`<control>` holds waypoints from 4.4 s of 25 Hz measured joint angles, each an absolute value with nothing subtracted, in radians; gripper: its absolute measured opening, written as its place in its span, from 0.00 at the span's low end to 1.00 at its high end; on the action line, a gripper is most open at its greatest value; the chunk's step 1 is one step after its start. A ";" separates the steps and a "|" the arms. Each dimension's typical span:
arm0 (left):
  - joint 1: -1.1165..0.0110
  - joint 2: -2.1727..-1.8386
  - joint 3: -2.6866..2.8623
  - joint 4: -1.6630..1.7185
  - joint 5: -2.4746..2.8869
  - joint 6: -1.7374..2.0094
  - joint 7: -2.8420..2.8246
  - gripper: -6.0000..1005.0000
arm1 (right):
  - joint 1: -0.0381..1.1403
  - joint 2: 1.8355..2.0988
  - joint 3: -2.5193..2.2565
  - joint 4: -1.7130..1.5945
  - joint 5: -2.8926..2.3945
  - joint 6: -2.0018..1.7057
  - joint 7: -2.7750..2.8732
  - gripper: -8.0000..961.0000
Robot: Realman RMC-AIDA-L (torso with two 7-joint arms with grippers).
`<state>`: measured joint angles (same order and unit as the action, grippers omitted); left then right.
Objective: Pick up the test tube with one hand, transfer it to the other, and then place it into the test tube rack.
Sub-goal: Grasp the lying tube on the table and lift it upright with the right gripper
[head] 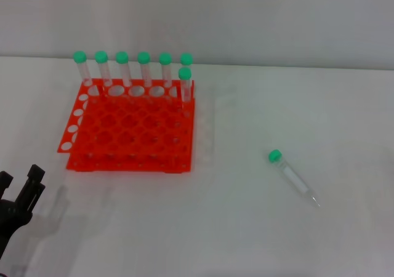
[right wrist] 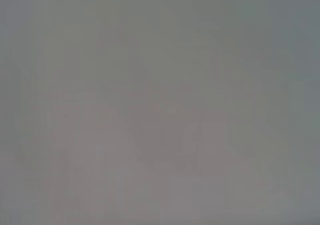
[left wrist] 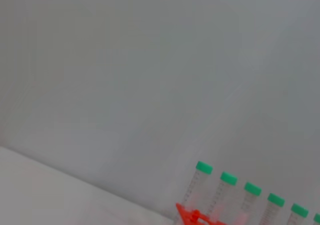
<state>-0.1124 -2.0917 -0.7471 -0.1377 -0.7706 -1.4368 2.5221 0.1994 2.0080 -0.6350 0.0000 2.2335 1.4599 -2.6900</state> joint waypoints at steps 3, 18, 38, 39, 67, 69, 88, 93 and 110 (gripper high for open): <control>-0.111 -2.092 -0.747 -0.154 -0.771 -1.438 2.522 0.79 | 0.203 2.008 -0.635 0.000 2.233 1.459 -2.686 0.91; -0.114 -2.092 -0.748 -0.195 -0.772 -1.441 2.507 0.78 | 0.208 1.980 -0.764 -0.329 2.055 1.395 -2.214 0.91; -0.134 -2.090 -0.750 -0.212 -0.772 -1.431 2.506 0.77 | 0.333 2.007 -1.107 -1.325 1.028 1.383 -1.010 0.87; -0.134 -2.090 -0.750 -0.212 -0.772 -1.431 2.506 0.77 | 0.335 2.007 -1.150 -1.366 1.003 1.382 -0.967 0.87; -0.169 -2.086 -0.753 -0.202 -0.768 -1.428 2.513 0.75 | 0.673 2.025 -1.842 -1.416 0.392 1.374 -0.075 0.80; -0.169 -2.086 -0.754 -0.202 -0.769 -1.428 2.513 0.75 | 0.686 2.026 -1.857 -1.401 0.392 1.373 -0.058 0.80; -0.178 -2.084 -0.756 -0.187 -0.772 -1.429 2.514 0.74 | 0.780 2.028 -1.905 -1.219 0.450 1.317 -0.015 0.54; -0.178 -2.085 -0.757 -0.187 -0.773 -1.430 2.514 0.74 | 0.799 2.028 -1.905 -1.191 0.464 1.311 -0.017 0.49; -0.181 -2.083 -0.758 -0.178 -0.798 -1.436 2.513 0.72 | 0.818 2.028 -1.910 -1.155 0.493 1.307 -0.045 0.24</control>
<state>-0.1810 -2.0831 -0.7579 -0.1776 -0.7982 -1.4362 2.5128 0.8178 2.0278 -1.9104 -1.1548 0.4930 1.3071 -0.0447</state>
